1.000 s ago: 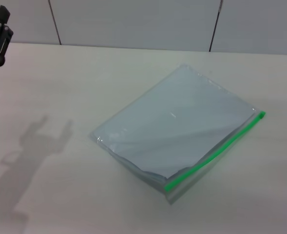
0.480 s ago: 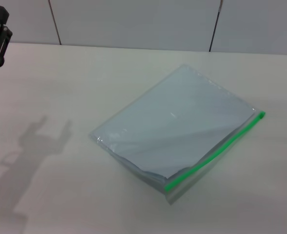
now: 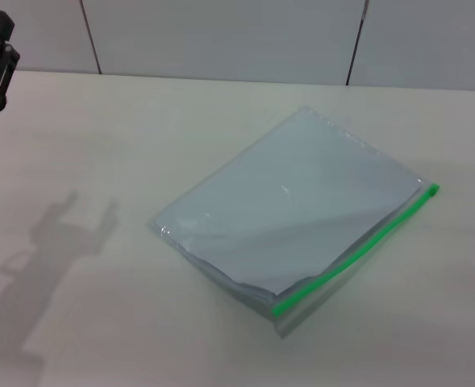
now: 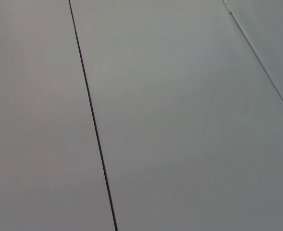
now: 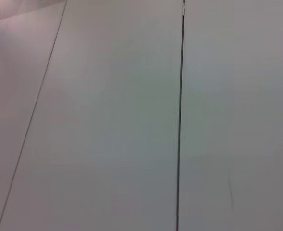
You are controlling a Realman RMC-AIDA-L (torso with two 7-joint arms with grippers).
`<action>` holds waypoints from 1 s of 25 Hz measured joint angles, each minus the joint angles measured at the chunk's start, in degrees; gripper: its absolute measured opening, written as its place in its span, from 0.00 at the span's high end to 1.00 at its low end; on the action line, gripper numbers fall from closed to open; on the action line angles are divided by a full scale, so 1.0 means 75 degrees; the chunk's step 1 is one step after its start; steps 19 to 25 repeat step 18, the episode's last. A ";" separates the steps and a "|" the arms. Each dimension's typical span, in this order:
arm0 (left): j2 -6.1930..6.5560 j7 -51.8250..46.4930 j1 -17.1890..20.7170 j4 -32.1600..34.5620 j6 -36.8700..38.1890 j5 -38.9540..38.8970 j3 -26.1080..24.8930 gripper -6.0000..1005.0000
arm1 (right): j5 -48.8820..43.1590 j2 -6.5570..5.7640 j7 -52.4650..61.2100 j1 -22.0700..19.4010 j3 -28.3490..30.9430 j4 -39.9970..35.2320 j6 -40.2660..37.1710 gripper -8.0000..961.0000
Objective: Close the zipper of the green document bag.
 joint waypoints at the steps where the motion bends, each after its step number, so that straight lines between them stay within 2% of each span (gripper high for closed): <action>1: 0.0000 0.0000 0.0000 0.0000 0.0000 0.0000 0.0000 0.35 | 0.0000 0.0001 0.0000 0.0002 -0.0027 0.0000 0.0000 0.13; 25: 0.0000 -0.0103 0.0012 0.0000 0.0079 0.0000 0.0000 0.35 | 0.0000 -0.0020 0.0000 0.0144 -0.0352 -0.0001 0.0117 0.13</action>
